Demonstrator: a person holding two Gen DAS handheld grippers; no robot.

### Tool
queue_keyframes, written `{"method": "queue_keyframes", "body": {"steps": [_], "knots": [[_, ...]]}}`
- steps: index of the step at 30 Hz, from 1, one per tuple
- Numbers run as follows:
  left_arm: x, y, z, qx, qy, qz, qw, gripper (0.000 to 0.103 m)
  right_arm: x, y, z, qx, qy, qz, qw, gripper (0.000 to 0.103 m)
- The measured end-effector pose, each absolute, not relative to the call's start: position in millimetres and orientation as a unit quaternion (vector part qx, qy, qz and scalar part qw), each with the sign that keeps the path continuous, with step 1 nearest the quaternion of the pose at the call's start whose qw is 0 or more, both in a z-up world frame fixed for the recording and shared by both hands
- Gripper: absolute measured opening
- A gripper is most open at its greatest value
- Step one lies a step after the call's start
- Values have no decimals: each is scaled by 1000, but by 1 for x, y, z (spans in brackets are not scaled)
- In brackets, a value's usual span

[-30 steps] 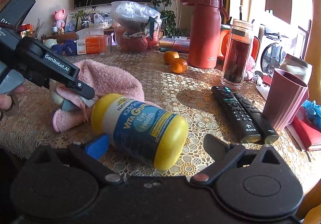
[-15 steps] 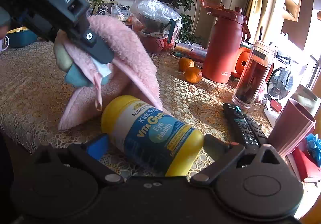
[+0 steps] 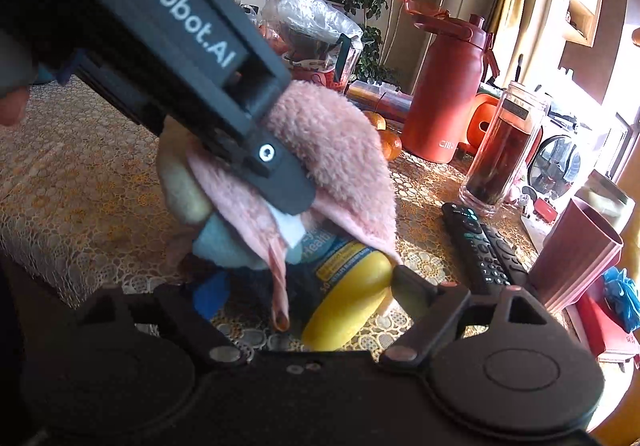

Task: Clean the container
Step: 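Grasp the yellow-capped vitamin bottle with the right tool and lift it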

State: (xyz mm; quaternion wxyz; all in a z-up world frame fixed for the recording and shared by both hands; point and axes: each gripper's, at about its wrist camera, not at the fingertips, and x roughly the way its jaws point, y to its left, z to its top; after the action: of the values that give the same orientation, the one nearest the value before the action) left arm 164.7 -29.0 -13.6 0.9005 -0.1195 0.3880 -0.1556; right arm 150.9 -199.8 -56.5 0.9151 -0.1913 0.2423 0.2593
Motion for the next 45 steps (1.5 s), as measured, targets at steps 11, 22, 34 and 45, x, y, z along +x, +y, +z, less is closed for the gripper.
{"method": "queue_keyframes", "body": {"steps": [11,22,34,45], "knots": [[185,22,-46,-127,429,-51,893,37,146,-190,-52,-257,229,270,899,84],[180,42,-32,-150,398,-38,904,38,132,-150,-40,-379,192,335,841,78],[162,113,6,-176,328,32,928,38,149,-125,-47,-407,228,318,825,71],[135,109,26,-153,319,-3,935,38,170,-120,-59,-431,247,285,820,68]]}}
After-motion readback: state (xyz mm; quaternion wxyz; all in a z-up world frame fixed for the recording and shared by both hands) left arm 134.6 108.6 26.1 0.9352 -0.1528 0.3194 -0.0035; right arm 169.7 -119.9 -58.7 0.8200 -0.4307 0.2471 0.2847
